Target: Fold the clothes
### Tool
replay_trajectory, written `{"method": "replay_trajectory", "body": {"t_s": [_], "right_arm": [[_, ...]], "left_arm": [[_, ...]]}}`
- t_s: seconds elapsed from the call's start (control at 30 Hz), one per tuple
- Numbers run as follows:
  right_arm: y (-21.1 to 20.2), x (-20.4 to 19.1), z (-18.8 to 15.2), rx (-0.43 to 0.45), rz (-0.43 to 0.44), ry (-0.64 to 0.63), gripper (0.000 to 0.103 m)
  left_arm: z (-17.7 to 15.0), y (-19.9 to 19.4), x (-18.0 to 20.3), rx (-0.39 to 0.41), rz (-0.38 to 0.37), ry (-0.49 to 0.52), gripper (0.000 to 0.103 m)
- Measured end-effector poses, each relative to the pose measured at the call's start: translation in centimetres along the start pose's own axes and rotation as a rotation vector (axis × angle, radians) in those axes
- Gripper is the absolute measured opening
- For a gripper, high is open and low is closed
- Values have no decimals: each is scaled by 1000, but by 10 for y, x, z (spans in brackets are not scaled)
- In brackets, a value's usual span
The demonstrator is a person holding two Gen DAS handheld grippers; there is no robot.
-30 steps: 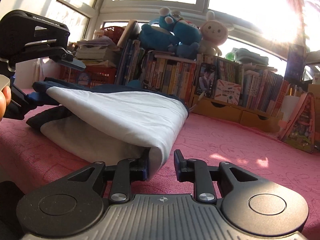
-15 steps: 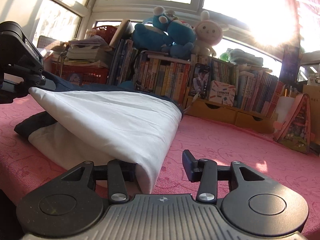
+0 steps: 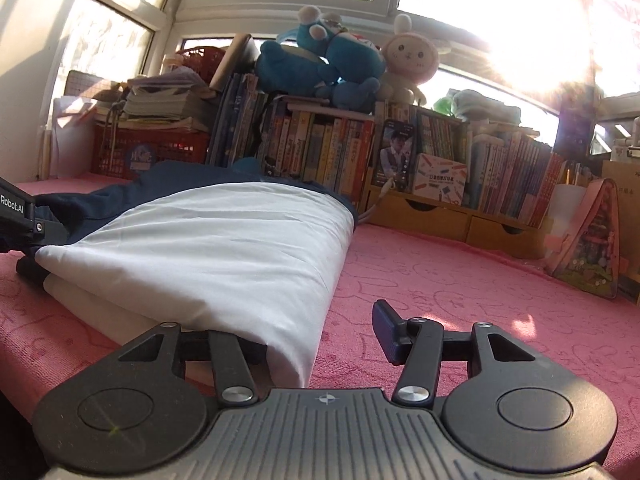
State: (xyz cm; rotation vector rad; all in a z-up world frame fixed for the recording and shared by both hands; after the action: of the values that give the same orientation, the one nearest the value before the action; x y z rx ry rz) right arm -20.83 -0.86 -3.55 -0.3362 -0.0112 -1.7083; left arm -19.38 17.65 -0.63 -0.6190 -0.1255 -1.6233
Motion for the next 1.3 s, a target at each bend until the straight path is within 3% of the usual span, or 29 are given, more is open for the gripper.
{"method": "replay_trajectory", "body": {"t_s": [0.07,0.1,0.17,0.47,0.63,0.73,0.8,0.97,1.13,1.3], "right_arm": [[3,-7,3,3,10,-20,38],[4,-7,3,-1,3,-19,26],[7,-5,2,-12,-14,-13,20],[9,2,-4,-17,-21,-31,20],[8,1,-4,-15,-19,-40,20],[8,1,-5,-12,-3,-43,20],[8,5,-5,0,41,-47,22],[-7,23,-5,7,141,-82,44],[-39,50,-5,-9,285,-151,46],[-48,42,29,-12,447,-29,46]], "left_arm": [[-1,-1,0,-3,1,7,10],[-1,-1,-1,-6,3,12,11],[-1,-2,-4,-13,-5,8,13],[-2,-9,-7,-32,-16,68,13],[-3,-16,-10,-40,38,118,16],[-2,-17,-14,-42,28,104,16],[-2,-17,-12,-45,34,107,16],[0,-20,-19,-45,1,80,16],[1,-22,-26,-54,-40,78,16],[1,-24,-32,-48,-74,61,16]]}}
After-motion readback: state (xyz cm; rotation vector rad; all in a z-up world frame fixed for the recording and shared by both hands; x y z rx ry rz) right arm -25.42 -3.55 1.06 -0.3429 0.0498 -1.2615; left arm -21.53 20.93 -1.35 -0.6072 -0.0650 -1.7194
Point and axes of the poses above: each gripper's, at about its wrist camera, not at the fingertips, and y roughly the way its jaws point, x to its right, z to its top, the point moved 1 cm from there along y, roughly the way its jaws point, and after that the axes turned 15 degrees about -z, right-handed, at the moved point
